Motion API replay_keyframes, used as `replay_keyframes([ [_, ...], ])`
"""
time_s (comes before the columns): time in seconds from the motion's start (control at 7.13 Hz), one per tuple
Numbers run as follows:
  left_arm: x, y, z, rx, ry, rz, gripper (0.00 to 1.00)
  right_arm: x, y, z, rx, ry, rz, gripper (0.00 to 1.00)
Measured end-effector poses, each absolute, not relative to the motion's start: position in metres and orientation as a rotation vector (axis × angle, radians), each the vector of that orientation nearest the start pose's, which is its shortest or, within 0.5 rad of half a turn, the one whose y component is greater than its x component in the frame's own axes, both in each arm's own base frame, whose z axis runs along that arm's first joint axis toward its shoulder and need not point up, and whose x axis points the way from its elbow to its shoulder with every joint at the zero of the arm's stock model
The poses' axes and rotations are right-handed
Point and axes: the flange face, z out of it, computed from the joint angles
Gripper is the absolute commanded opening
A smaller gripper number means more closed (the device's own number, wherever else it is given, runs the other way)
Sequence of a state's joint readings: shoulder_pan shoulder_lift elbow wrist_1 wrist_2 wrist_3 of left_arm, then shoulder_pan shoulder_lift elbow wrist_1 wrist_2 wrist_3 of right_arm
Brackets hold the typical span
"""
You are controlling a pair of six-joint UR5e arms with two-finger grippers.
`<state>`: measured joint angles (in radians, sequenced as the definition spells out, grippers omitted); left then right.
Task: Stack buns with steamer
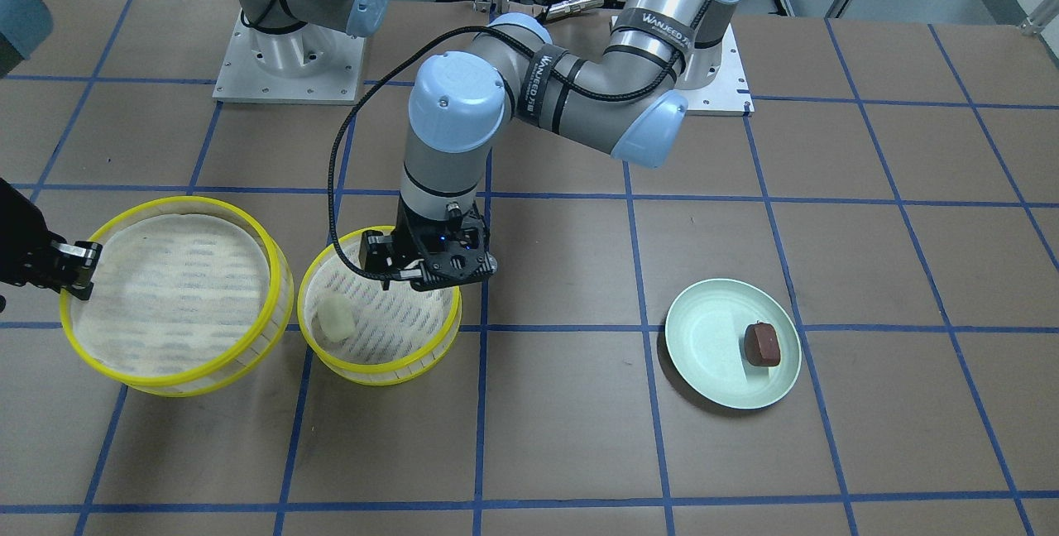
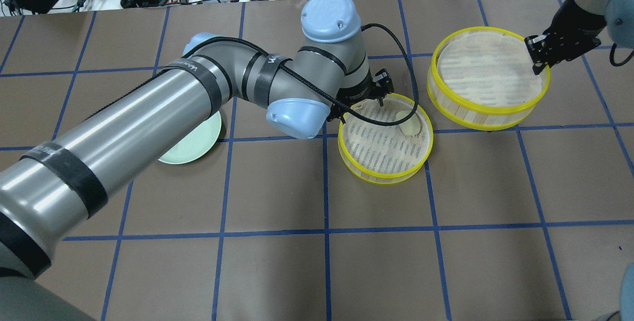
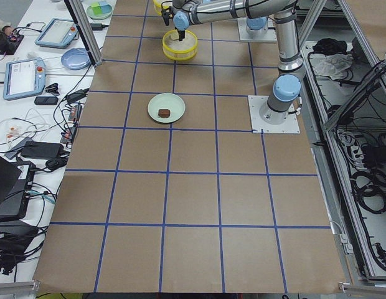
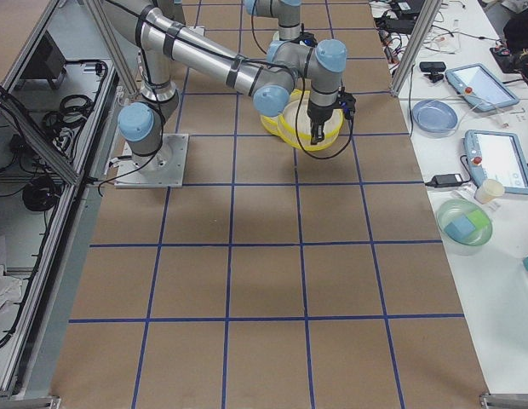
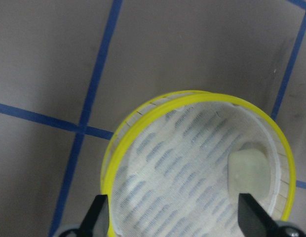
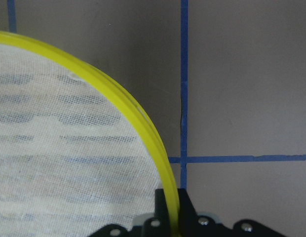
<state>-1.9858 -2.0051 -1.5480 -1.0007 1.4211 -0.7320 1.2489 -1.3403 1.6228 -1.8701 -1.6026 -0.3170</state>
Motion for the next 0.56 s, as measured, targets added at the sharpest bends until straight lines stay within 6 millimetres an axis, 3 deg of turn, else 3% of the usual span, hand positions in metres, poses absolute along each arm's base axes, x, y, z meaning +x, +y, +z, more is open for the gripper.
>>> replay_keyframes([
  [0.14, -0.354, -0.553, 0.328, -0.446, 3.299, -0.072, 0.92, -0.042, -0.585, 0.362, 0.033, 3.174, 0.000, 0.00],
  [0.28, -0.306, -0.564, 0.348, -0.381, 3.283, -0.045, 1.00, -0.020, -0.583, 0.354, 0.075, 3.168, 0.012, 0.00],
  [0.56, -0.221, -0.576, 0.367, -0.304, 3.208, -0.007, 1.00, 0.045, -0.571, 0.331, 0.154, 3.164, 0.064, 0.00],
])
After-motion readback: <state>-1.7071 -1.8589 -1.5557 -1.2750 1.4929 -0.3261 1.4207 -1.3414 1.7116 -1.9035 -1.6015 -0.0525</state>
